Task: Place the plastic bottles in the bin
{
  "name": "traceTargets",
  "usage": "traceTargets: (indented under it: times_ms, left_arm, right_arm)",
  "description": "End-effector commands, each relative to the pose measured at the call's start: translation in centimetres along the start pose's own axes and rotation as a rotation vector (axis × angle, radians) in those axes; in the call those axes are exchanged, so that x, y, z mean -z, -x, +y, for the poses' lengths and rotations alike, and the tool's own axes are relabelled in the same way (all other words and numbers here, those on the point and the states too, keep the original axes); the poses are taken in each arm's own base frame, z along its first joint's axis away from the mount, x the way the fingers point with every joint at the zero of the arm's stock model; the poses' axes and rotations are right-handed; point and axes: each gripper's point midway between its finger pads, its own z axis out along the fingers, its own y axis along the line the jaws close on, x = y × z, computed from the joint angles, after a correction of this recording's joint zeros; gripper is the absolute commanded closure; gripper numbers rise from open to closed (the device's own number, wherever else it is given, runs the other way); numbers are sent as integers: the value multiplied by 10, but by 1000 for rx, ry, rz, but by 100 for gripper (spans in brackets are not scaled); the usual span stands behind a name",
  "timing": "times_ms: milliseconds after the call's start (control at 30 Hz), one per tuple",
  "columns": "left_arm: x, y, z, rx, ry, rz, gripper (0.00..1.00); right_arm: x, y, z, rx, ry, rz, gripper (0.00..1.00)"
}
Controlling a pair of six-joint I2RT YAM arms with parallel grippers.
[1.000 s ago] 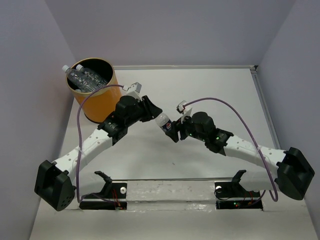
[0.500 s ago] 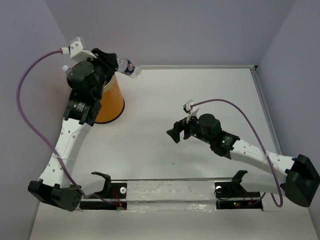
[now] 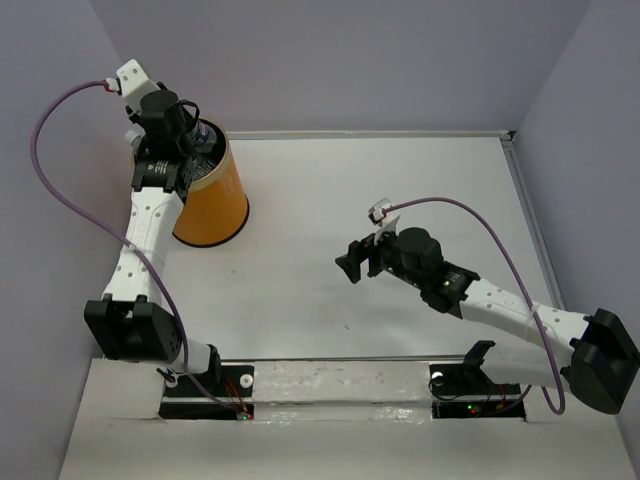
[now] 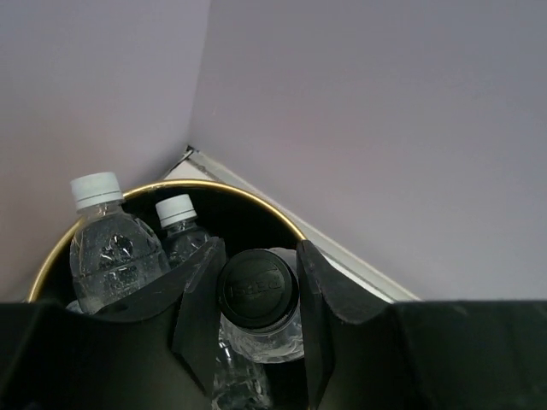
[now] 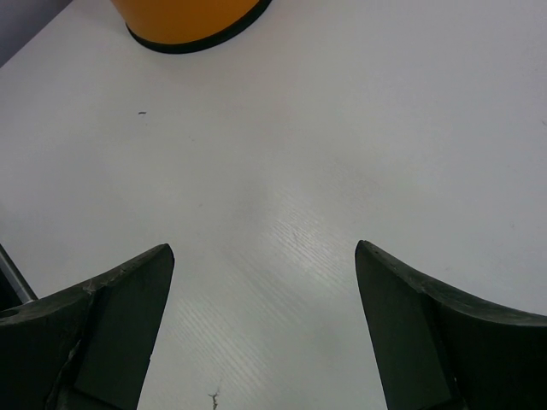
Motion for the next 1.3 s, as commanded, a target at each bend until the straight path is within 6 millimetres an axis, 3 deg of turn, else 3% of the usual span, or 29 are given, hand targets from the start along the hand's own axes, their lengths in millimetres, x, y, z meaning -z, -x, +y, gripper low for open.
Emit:
traceTargets:
  times_ms: [0,67,100,133,200,233,333,567,633,700,733,867,933,1000,1033,1067,1100,1133,1167,1267]
  left_arm:
    - [-13,-5,14,-42,65,-36,100]
    - [-21,-29,20,-64,80,6,100]
    - [-24,-38,20,-77,69,29,95]
    - [-31,-52,18,-96,57,62,73]
    - [-36,-69,15,-113,36,130,43]
    - [-43,-76,12,-116,36,154,18]
    - [-46,-81,14,-99,38,181,1]
    - [-30,-27,12,-60,56,91,1]
    - [-15,-5,7,-24,22,48,1]
    - [-2,3,4,15,-15,31,1]
    - [12,25,0,50,-48,-25,1]
    - [42,44,10,97,-61,-80,1]
    - [53,48,11,115,-83,-96,1]
    - [69,39,8,126,-156,-78,1]
    - [85,51,2,157,-217,-110,1]
    - [92,34,-5,148,-282,-70,1]
    - [98,30,-5,148,-310,-66,1]
    - [118,40,-12,166,-373,-91,1]
    - [123,25,-12,158,-400,-65,1]
    - [155,-1,-24,124,-558,-24,1]
  right_arm:
    - [-1,14,-1,-1,-17,-57,8]
    - [0,14,-2,-1,-19,-59,8]
    - [-1,14,-1,-1,-18,-57,8]
    - [-1,14,-1,-1,-16,-58,8]
    - [-2,13,1,-5,-6,-53,8]
    - [-3,12,1,-3,-4,-49,8]
    - [-3,11,2,-3,-2,-46,8]
    - [-4,10,2,-4,2,-40,8]
    - [-4,10,2,-4,0,-40,8]
    - [-5,10,2,-6,2,-40,8]
    - [-6,8,2,-4,1,-32,8]
    - [-7,7,3,-5,6,-30,8]
    - [-6,7,1,-9,-4,-37,8]
    - [0,20,2,-19,1,-97,9]
    - [2,22,-1,-23,-12,-126,9]
    - [11,34,-2,-25,-17,-178,9]
    - [16,38,-5,-28,-30,-210,9]
    - [22,39,-14,-33,-73,-251,9]
    - [36,53,-17,-43,-89,-317,9]
    - [62,68,-29,-88,-137,-448,5]
